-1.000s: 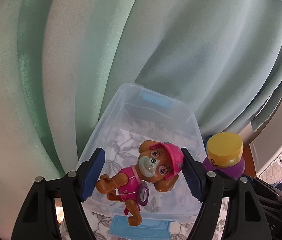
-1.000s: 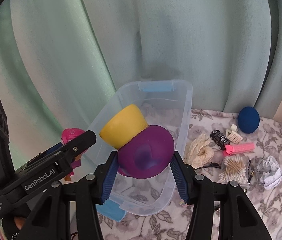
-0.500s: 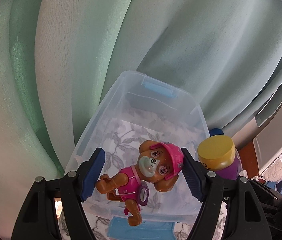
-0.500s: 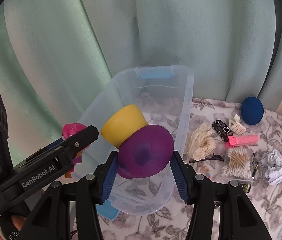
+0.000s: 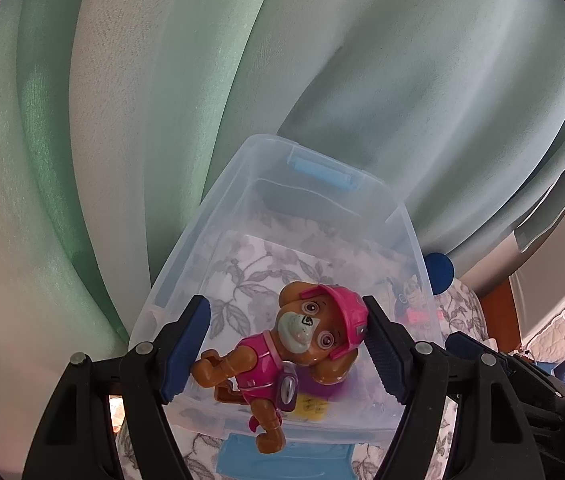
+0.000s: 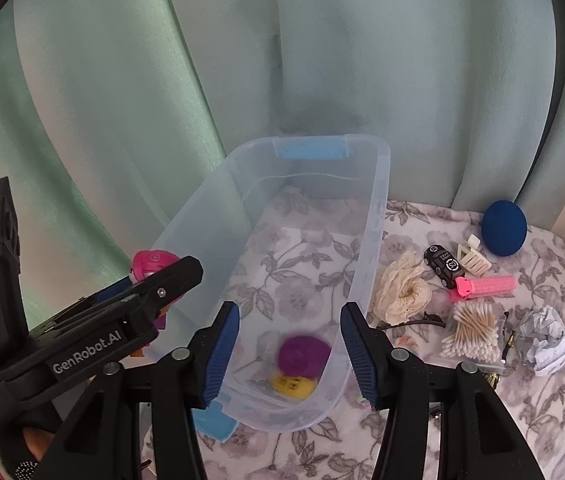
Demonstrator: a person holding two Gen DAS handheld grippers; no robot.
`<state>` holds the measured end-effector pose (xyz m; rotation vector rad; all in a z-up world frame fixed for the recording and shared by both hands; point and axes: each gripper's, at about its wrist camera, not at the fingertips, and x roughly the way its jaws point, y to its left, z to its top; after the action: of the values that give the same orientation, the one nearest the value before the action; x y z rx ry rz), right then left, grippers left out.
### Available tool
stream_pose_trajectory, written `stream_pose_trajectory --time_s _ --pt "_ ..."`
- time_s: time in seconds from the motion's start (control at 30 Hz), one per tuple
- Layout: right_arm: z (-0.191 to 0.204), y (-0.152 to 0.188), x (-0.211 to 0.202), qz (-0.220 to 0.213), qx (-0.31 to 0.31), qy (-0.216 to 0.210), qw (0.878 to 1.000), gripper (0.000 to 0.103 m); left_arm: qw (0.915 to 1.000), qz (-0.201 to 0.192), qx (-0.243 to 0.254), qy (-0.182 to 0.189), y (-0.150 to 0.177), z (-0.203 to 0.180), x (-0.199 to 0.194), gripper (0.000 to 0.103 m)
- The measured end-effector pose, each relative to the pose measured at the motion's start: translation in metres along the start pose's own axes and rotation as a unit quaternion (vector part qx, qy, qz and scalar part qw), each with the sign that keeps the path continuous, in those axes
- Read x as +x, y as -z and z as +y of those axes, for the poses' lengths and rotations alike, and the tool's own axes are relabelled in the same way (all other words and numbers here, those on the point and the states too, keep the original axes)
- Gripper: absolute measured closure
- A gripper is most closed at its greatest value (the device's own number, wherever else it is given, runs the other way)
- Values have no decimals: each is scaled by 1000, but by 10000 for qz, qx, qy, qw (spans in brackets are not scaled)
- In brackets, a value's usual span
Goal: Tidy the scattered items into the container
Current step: 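Open the right gripper while the left opens, dropping both toys into the box, then move both grippers back toward the cotton swab bag and crumpled paper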
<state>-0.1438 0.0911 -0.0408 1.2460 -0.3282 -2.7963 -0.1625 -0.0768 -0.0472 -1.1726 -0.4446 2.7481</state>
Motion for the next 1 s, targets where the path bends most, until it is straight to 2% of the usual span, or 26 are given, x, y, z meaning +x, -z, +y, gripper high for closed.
stream_pose_trajectory --time_s 0.37,0.77,1.0 --pt "-6 3 -10 -60 108 78 9999 47 9999 128 15 26 3 -4 0 26" --pt "-19 10 -33 -237 320 170 9991 47 9998 23 199 43 6 -20 -20 25" --pt "-38 22 -56 -384 585 280 9972 47 9991 -80 407 127 11 -43 -35 25"
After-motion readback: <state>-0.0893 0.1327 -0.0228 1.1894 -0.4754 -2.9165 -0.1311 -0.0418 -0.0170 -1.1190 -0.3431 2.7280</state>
